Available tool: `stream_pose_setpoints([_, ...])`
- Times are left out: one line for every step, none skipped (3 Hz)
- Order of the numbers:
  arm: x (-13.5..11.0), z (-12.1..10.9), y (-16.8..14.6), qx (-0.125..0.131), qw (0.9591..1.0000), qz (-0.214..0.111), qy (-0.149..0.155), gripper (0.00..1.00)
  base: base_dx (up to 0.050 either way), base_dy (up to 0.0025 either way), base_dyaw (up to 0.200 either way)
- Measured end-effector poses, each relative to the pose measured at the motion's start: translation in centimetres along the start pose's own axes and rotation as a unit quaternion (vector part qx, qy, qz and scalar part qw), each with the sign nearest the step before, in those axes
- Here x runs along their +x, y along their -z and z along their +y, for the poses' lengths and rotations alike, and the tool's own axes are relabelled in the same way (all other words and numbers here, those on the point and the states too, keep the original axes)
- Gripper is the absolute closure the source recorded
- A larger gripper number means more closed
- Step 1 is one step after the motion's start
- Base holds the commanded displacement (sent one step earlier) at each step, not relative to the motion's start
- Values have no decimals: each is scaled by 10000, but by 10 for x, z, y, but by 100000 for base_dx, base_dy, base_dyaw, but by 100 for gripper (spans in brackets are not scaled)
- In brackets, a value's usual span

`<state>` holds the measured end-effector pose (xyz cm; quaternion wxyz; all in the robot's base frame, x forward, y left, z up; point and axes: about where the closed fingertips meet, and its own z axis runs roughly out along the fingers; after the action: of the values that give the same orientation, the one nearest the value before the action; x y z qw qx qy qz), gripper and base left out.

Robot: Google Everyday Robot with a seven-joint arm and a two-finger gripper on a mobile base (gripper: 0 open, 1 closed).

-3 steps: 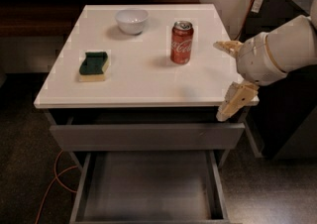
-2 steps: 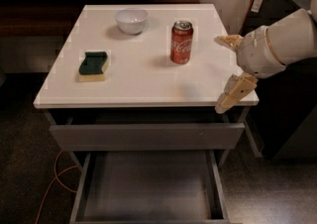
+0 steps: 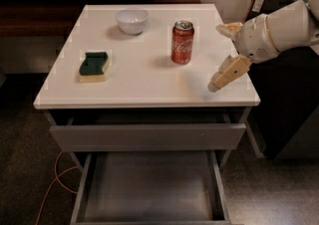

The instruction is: Place coke can into middle drawer

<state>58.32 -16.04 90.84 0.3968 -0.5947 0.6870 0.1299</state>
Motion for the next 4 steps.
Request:
stream_pose_setpoints([-12,-22,-19,128,9992,-249,-274,0,0,0,0])
stream_pose_setpoints([-24,-48,-44,390,9961,-408,-684,0,0,0,0])
stream_pose_setpoints([-24,-69,-54,627,9917,-489,-1009,0,0,0,0])
stream_pose_setpoints([-21,-87,-64,777,9863,-587,-1332,0,0,0,0])
